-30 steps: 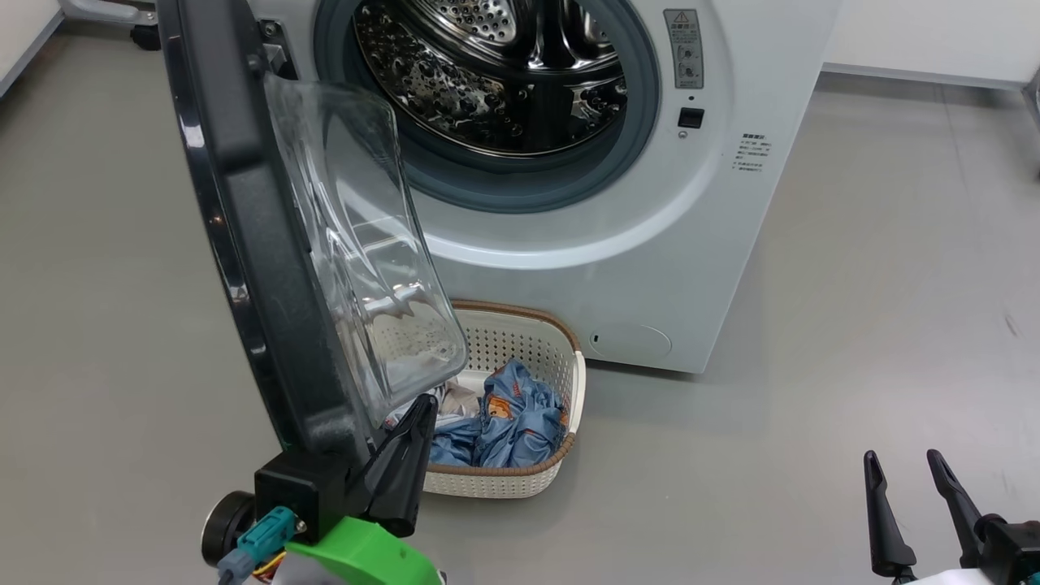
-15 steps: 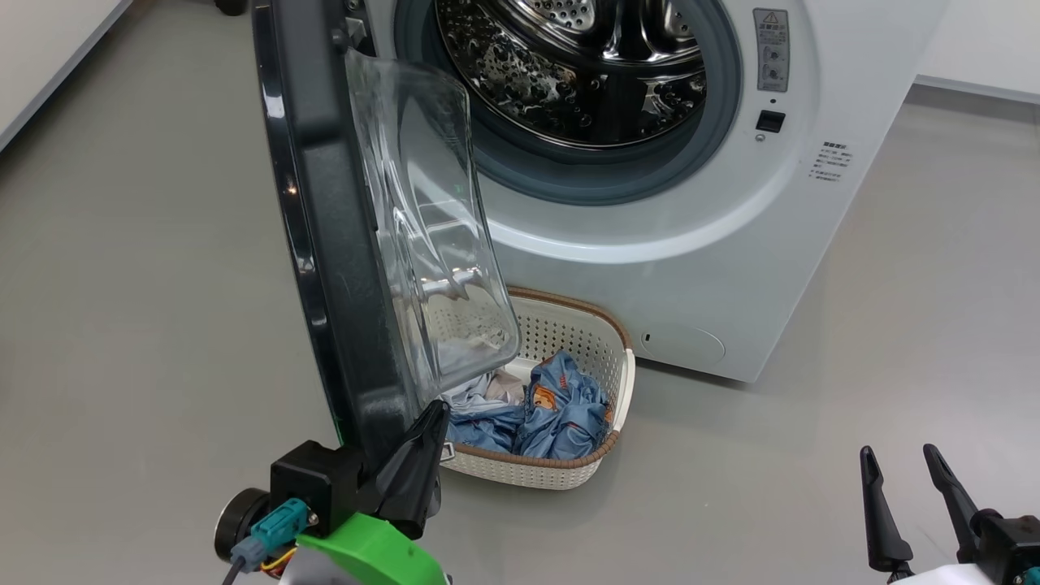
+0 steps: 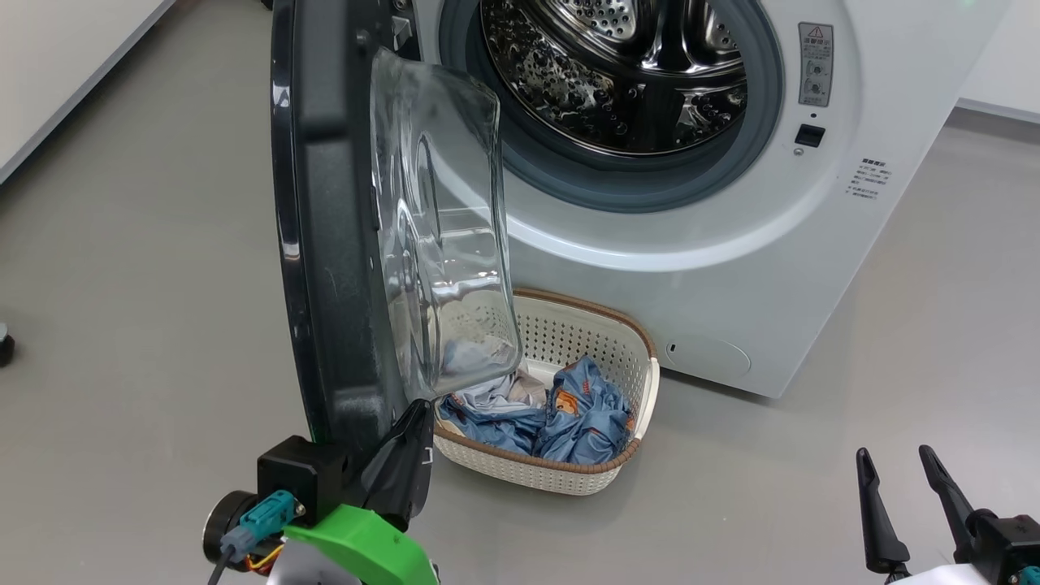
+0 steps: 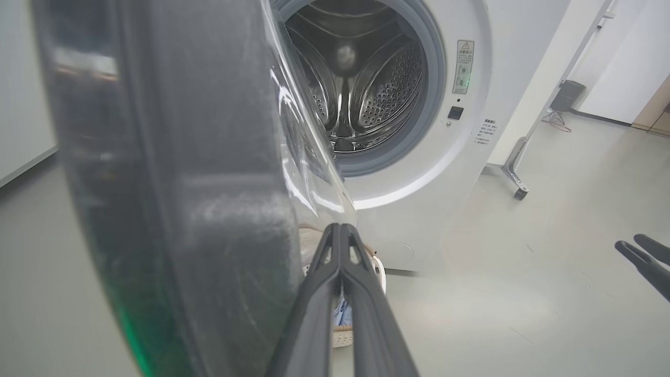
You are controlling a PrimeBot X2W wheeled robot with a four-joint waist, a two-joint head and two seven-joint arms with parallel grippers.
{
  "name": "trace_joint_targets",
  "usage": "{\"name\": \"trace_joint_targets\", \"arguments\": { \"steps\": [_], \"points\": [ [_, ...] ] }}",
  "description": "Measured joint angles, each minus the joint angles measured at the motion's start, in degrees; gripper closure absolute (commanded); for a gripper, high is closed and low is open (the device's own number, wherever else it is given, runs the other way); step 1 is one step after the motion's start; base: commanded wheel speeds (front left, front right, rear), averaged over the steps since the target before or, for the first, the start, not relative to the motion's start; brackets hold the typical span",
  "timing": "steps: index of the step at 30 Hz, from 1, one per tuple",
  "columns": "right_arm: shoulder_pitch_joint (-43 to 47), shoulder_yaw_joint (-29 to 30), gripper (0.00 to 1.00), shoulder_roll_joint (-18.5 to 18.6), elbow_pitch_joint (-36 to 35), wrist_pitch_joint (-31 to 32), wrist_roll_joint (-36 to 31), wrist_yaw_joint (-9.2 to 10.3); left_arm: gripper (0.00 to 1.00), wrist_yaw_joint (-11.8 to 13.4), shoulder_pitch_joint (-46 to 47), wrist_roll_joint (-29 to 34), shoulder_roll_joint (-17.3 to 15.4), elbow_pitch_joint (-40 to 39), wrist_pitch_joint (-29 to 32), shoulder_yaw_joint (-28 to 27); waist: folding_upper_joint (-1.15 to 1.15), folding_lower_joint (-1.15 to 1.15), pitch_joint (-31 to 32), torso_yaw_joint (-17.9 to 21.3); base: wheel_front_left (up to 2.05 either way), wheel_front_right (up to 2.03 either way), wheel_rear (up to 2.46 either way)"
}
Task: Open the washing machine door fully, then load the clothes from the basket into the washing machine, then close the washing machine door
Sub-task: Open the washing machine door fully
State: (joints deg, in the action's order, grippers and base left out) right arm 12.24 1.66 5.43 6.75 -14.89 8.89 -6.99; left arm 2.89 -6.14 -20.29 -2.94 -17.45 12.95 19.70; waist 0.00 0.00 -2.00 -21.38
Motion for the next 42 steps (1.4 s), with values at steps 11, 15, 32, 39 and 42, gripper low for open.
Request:
{"name": "trace_joint_targets", "arguments": {
  "steps": [11,15,32,39,42],
  "points": [
    [0.02,-0.22,0.00,-0.11,0.14,0.00,-0.01,-0.01,1.00,1.03,0.47,-0.24,0.10,2.74,-1.03,-2.35,0.00,0.00,0.04,-2.70,0.00,0.00,0.00],
    [-0.04,-1.18,0.00,-0.16,0.31,0.00,-0.41,-0.01,1.00,1.52,0.63,-0.29,0.14,4.04,-2.12,-4.67,0.00,0.00,-0.04,-3.18,0.00,0.00,0.00],
    [-0.11,-2.92,0.00,0.10,0.78,0.00,-1.05,-0.02,1.00,3.34,4.00,-1.62,0.54,11.29,-8.38,-18.68,0.00,0.00,-1.26,-1.18,0.00,0.00,0.00],
    [-0.67,-3.50,0.00,0.49,0.77,0.00,-1.05,-0.02,1.00,3.78,7.58,-2.67,0.46,15.63,-11.06,-25.30,0.00,0.00,-2.52,0.73,0.00,0.00,0.00],
    [-1.33,-3.63,0.00,0.73,0.83,0.00,-1.05,-0.02,1.00,3.78,9.19,-2.64,0.02,17.97,-11.88,-27.25,0.00,0.00,-2.93,1.68,0.00,0.00,0.00]
  ]
}}
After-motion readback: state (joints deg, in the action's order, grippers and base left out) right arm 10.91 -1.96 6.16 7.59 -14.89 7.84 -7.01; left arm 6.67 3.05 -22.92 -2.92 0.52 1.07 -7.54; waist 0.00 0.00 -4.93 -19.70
